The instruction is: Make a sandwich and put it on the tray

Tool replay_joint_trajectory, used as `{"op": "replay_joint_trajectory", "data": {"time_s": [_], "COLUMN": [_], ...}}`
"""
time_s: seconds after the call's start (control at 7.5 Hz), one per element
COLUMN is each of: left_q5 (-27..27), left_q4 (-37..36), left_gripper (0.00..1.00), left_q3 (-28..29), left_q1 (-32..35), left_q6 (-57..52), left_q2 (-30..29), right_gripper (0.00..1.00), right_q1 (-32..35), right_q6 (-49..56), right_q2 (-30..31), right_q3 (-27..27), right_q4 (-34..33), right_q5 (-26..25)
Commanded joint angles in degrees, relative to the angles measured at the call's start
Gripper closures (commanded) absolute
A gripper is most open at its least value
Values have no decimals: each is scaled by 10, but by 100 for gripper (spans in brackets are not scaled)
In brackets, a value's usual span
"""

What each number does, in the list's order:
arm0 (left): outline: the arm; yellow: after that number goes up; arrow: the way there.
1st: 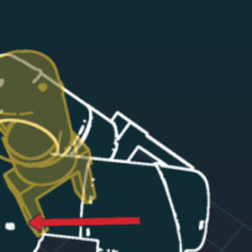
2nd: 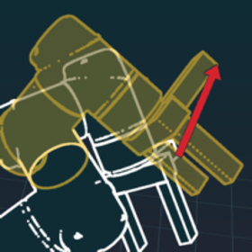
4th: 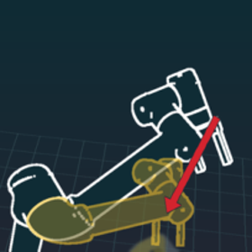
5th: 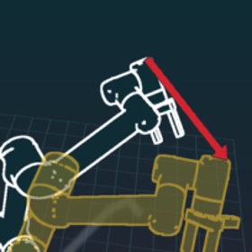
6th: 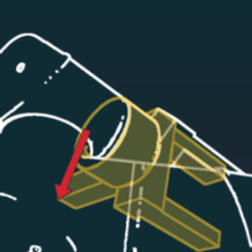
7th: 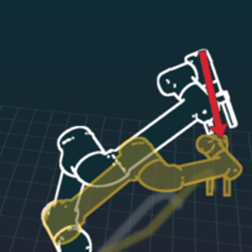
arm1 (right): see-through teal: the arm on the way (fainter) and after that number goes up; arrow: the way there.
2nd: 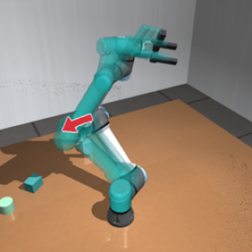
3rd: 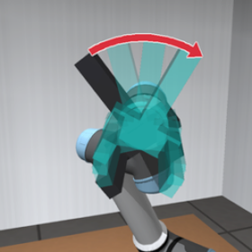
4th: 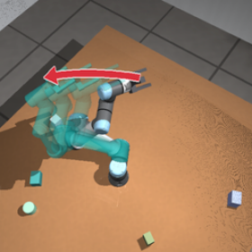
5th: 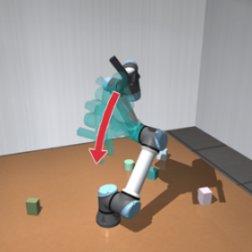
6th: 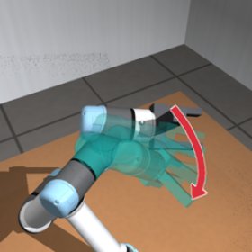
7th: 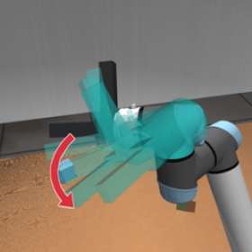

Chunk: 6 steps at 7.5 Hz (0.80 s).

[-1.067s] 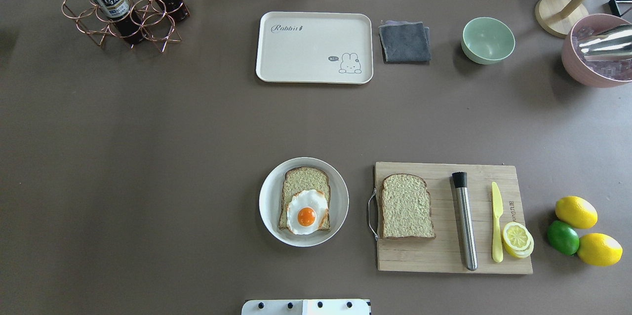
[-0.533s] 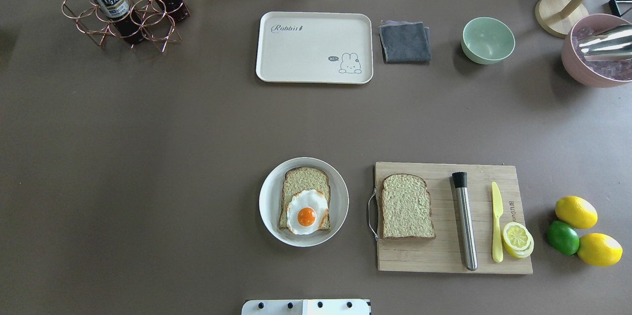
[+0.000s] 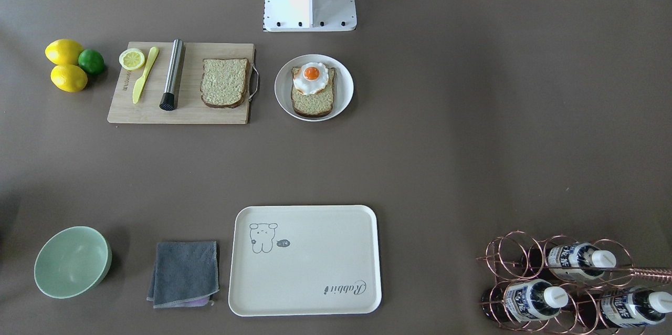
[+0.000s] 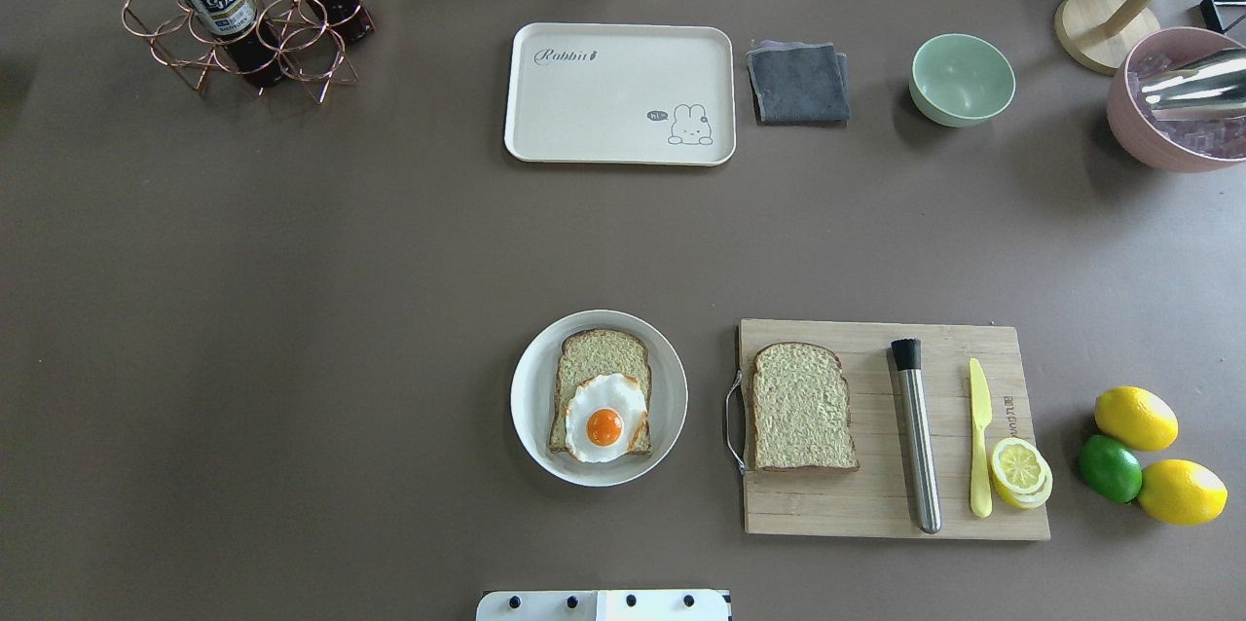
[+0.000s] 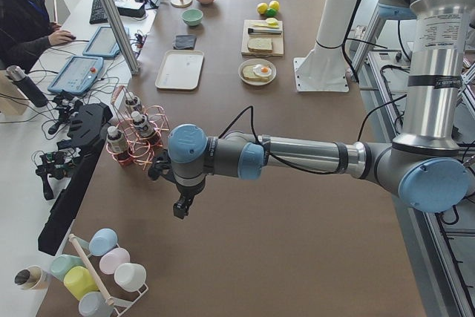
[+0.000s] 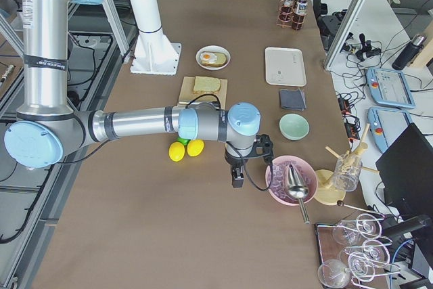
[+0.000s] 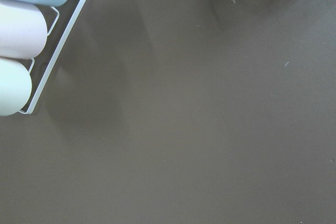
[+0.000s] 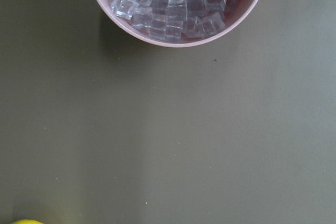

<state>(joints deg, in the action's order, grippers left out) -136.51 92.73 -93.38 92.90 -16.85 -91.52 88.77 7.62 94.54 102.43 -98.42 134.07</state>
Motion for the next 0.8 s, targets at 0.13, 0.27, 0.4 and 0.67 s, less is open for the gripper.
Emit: {"op": "replay_joint_trajectory", "data": {"time_s": [0.13, 0.27, 0.4, 0.67], "left_q5": [-1, -2, -23, -22], "left_q4": [85, 92, 105, 114], "left_gripper": [2, 1, 0, 1], "left_q3": [-33, -51, -79, -134], "left_q1": [-29, -40, -68, -153], "left_q6": [12, 76, 135, 272], "left_q2": [-14, -13, -13, -17], "right_gripper": [0, 0, 0, 0], "right_q1": [-2, -22, -55, -142], "right_q6": [-47, -112, -180, -331], "right_q2": [-5, -5, -1, -3], "right_q3": [37, 40, 39, 41], "right_q4": [95, 121, 174, 260], "right_q5": [1, 7, 8, 5]}}
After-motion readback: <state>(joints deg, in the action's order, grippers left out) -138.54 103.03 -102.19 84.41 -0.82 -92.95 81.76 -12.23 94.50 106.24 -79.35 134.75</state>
